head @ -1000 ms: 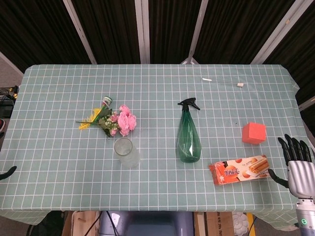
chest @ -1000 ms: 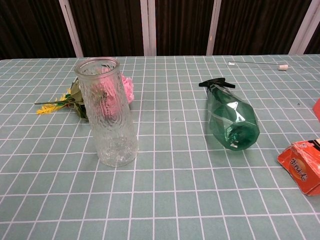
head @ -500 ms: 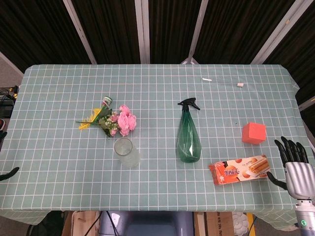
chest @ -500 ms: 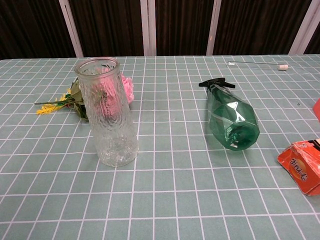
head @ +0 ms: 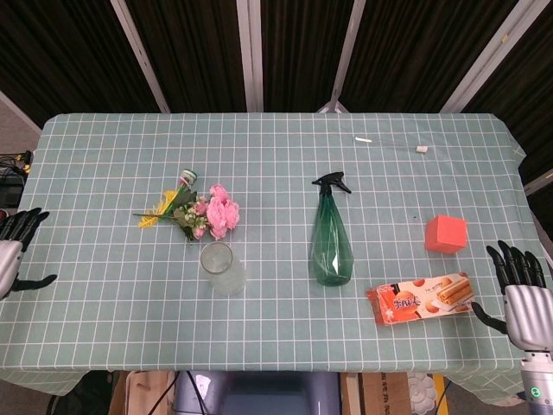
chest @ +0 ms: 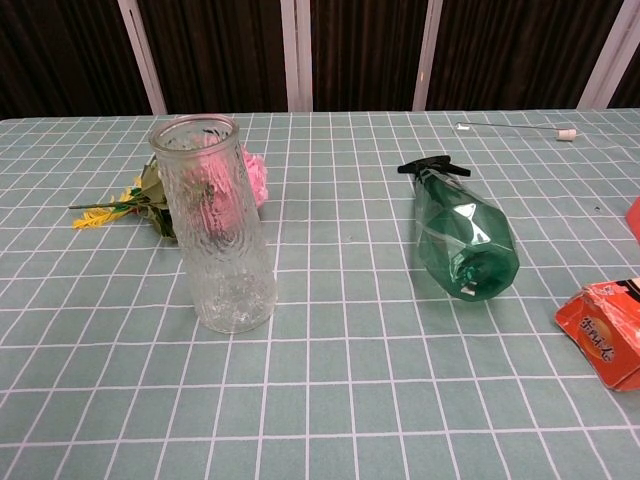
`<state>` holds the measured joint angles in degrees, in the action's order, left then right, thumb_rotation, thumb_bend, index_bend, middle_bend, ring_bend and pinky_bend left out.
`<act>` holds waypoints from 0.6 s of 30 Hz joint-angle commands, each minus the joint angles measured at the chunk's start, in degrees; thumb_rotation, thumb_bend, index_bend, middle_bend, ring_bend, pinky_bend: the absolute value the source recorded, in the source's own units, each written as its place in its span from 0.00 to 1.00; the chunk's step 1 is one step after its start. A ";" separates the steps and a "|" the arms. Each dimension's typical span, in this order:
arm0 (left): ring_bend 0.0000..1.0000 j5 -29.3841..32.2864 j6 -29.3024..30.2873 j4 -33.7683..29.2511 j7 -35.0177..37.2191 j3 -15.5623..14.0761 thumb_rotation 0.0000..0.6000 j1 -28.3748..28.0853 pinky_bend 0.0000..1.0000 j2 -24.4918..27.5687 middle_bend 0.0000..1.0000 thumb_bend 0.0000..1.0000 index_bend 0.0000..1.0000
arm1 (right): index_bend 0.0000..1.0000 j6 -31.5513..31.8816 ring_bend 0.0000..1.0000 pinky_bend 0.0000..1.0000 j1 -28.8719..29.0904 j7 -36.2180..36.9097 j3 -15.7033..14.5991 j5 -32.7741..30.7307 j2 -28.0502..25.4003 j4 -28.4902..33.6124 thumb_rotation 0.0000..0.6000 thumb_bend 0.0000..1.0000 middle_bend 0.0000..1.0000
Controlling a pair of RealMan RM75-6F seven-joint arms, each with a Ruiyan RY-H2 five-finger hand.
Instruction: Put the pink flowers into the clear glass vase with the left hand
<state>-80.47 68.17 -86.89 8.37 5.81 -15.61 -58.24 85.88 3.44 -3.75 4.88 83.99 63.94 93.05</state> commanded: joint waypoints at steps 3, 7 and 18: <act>0.00 8.75 -14.37 -4.46 -8.52 4.89 1.00 -11.31 0.00 2.99 0.01 0.13 0.02 | 0.08 -0.74 0.01 0.00 0.32 -1.96 0.04 -0.69 0.57 0.27 1.00 0.23 0.03; 0.00 14.34 -19.57 -5.64 -14.37 6.40 1.00 -16.32 0.00 1.83 0.01 0.12 0.02 | 0.08 -1.10 0.01 0.00 0.50 -3.25 0.14 -1.26 0.95 0.47 1.00 0.23 0.03; 0.00 32.59 -27.32 -2.42 -31.56 4.37 1.00 -29.29 0.00 -6.60 0.00 0.10 0.01 | 0.08 -2.36 0.01 0.00 1.02 -4.86 0.68 -3.24 1.57 0.36 1.00 0.23 0.03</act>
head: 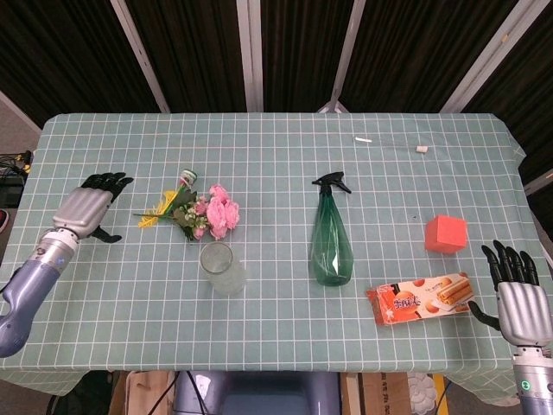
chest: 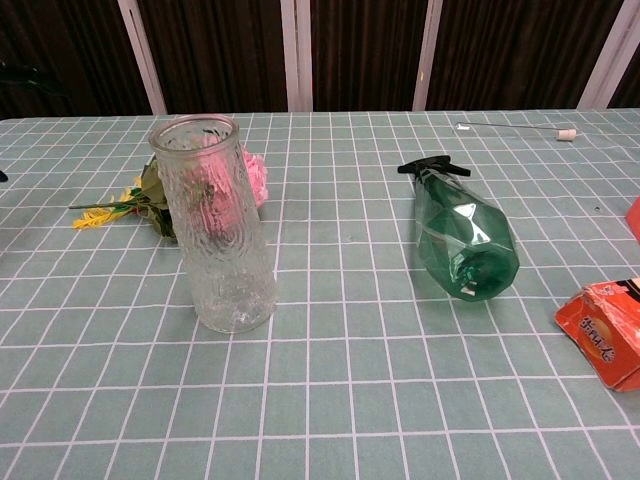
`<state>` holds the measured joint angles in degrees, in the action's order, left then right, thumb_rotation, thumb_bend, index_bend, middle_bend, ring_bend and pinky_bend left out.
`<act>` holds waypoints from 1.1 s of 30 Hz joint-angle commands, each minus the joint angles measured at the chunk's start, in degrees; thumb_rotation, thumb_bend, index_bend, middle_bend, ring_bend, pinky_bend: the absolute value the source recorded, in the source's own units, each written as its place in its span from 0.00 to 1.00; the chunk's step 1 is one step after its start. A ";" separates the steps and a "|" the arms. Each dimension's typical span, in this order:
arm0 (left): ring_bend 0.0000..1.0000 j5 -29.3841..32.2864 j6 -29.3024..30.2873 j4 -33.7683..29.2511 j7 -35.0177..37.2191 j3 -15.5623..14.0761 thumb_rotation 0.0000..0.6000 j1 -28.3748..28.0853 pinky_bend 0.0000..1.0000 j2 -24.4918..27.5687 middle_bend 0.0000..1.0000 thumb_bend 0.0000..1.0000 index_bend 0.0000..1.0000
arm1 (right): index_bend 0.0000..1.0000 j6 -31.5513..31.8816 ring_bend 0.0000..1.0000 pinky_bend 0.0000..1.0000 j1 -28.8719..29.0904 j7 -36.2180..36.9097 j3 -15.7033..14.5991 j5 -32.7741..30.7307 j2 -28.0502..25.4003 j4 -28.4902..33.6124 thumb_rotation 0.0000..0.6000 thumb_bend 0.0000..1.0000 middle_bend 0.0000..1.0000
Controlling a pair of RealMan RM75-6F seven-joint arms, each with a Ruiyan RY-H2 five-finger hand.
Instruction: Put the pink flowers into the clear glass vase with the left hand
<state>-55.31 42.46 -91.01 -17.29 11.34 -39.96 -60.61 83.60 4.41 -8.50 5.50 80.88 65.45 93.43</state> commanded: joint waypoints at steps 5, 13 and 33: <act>0.00 12.69 -0.41 3.24 -10.08 -2.30 1.00 -8.50 0.00 -8.51 0.00 0.10 0.01 | 0.08 -0.12 0.01 0.00 0.08 -0.33 0.29 -0.73 0.19 -0.13 1.00 0.23 0.03; 0.00 13.89 1.32 8.10 -11.22 -2.64 1.00 -11.73 0.00 -16.74 0.00 0.10 0.00 | 0.08 -0.85 0.01 0.00 0.37 -0.48 0.52 -1.63 0.37 -0.47 1.00 0.23 0.03; 0.00 8.50 6.49 15.69 -9.30 -2.42 1.00 -12.07 0.00 -26.22 0.02 0.10 0.00 | 0.08 -1.25 0.01 0.00 0.50 -0.08 0.55 -2.17 0.30 -0.46 1.00 0.23 0.03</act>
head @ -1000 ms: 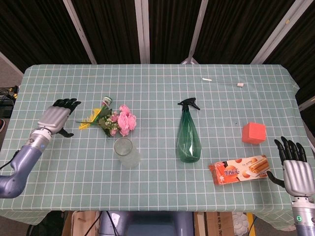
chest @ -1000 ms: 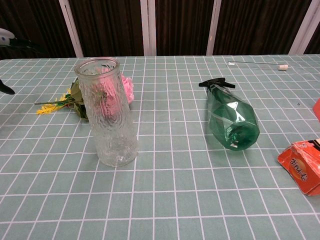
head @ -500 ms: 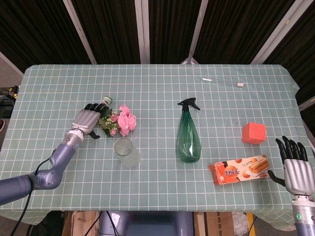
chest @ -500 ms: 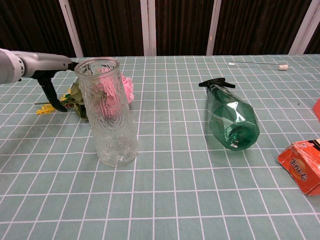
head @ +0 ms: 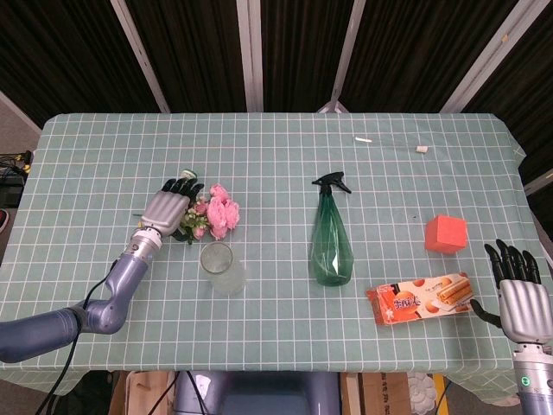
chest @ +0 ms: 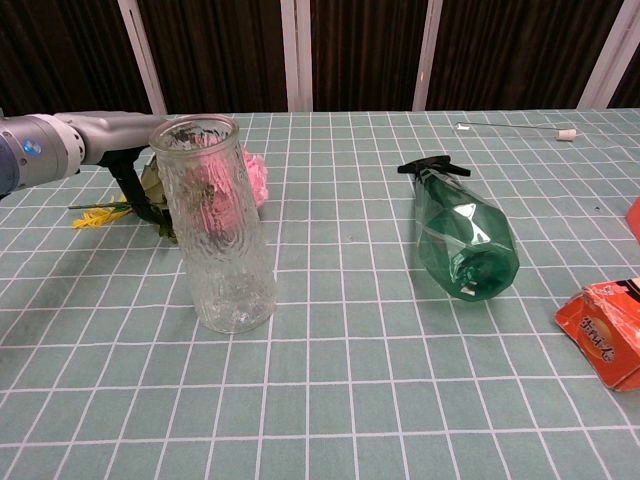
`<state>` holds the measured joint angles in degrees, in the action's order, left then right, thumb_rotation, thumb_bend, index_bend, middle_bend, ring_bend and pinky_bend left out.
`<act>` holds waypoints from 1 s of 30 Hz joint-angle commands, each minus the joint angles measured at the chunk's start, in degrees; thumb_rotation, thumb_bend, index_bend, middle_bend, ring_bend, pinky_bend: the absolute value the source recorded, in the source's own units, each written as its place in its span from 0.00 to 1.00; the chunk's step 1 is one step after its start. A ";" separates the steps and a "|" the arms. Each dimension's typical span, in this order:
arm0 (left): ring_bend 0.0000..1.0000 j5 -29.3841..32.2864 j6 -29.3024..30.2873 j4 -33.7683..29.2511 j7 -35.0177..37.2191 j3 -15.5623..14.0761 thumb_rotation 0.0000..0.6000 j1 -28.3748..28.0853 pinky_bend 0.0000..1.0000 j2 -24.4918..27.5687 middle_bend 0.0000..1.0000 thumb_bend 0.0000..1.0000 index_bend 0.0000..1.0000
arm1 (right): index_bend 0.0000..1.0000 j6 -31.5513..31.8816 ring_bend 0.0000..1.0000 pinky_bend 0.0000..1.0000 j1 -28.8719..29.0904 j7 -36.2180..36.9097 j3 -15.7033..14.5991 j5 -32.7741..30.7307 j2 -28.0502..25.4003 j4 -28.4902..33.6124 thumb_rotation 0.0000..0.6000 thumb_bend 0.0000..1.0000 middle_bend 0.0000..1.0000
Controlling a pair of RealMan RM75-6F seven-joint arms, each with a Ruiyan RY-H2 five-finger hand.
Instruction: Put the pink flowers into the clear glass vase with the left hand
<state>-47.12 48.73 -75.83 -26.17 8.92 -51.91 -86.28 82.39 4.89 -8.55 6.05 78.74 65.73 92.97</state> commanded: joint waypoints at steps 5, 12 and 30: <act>0.00 0.97 -0.94 2.67 -1.02 0.09 1.00 -1.02 0.00 -2.81 0.02 0.10 0.01 | 0.08 -0.20 0.01 0.00 0.15 -0.20 0.08 -0.26 0.19 -0.06 1.00 0.23 0.03; 0.01 -0.08 -0.71 5.09 -0.75 0.23 1.00 -1.43 0.03 -5.29 0.08 0.11 0.05 | 0.08 -0.37 0.01 0.00 0.28 -0.38 0.14 -0.52 0.41 -0.24 1.00 0.23 0.03; 0.25 -8.28 5.89 13.88 0.61 0.29 1.00 0.10 0.32 -13.18 0.34 0.40 0.30 | 0.10 0.08 0.01 0.00 0.10 0.46 0.26 -0.55 0.31 -0.21 1.00 0.23 0.03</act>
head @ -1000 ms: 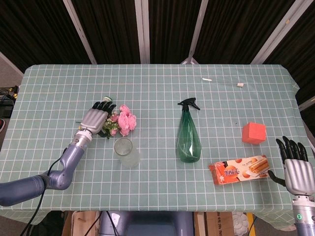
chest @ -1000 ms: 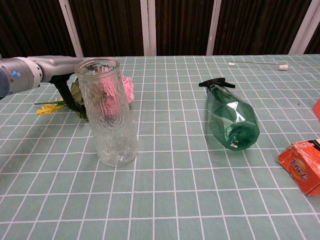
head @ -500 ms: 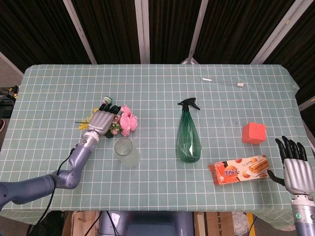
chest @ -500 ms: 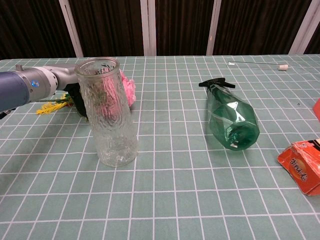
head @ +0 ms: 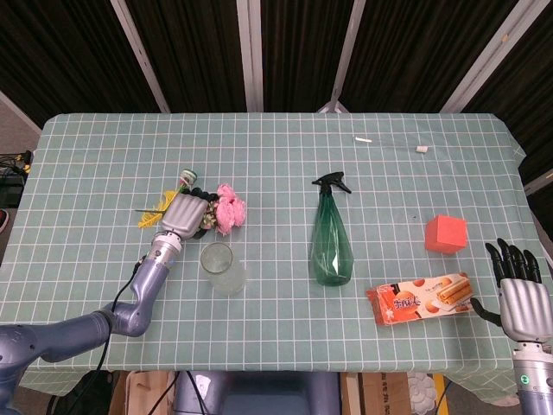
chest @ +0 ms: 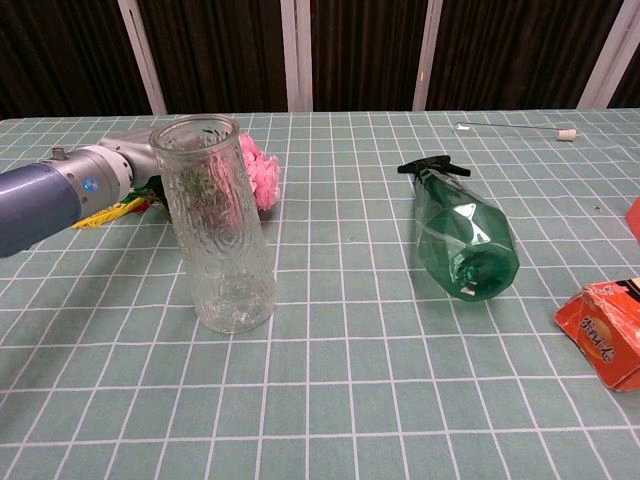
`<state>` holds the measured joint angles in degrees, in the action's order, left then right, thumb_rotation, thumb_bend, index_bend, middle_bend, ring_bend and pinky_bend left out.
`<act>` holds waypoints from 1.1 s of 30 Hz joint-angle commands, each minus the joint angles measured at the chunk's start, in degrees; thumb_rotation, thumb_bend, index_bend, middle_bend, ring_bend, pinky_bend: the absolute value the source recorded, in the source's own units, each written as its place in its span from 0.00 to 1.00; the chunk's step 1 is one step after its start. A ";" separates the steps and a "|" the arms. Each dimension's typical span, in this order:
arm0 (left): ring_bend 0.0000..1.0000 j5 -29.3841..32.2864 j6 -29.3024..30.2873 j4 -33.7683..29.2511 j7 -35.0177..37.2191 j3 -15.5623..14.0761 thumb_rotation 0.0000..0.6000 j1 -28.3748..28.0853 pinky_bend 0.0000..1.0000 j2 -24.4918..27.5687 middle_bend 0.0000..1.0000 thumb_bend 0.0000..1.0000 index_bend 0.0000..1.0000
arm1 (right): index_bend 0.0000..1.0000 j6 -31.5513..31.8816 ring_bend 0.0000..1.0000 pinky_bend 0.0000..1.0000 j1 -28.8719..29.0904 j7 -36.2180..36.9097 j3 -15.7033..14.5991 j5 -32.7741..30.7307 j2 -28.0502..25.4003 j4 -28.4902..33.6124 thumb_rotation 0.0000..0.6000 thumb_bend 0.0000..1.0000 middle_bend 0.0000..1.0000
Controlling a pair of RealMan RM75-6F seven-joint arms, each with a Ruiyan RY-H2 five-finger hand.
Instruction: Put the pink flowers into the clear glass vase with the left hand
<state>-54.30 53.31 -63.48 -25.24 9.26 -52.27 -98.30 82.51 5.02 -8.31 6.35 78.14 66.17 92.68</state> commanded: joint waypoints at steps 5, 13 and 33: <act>0.30 -1.44 1.33 3.25 -0.96 0.05 1.00 1.00 0.37 -2.04 0.40 0.42 0.35 | 0.12 0.12 0.01 0.00 -0.13 0.40 -0.02 0.03 -0.27 0.16 1.00 0.23 0.03; 0.33 -4.84 3.72 3.55 3.39 1.47 1.00 2.43 0.40 -1.65 0.43 0.44 0.37 | 0.13 0.06 0.01 0.00 -0.16 0.28 0.04 -0.26 -0.34 0.36 1.00 0.23 0.03; 0.32 -25.06 19.93 -17.48 50.40 5.05 1.00 12.89 0.37 19.00 0.39 0.43 0.33 | 0.13 0.13 0.01 0.00 -0.16 -0.83 -0.22 -0.12 -0.21 1.24 1.00 0.23 0.03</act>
<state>-76.31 69.82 -74.89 17.91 12.72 -42.02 -84.51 82.64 4.85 -9.13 6.14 78.02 65.95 93.91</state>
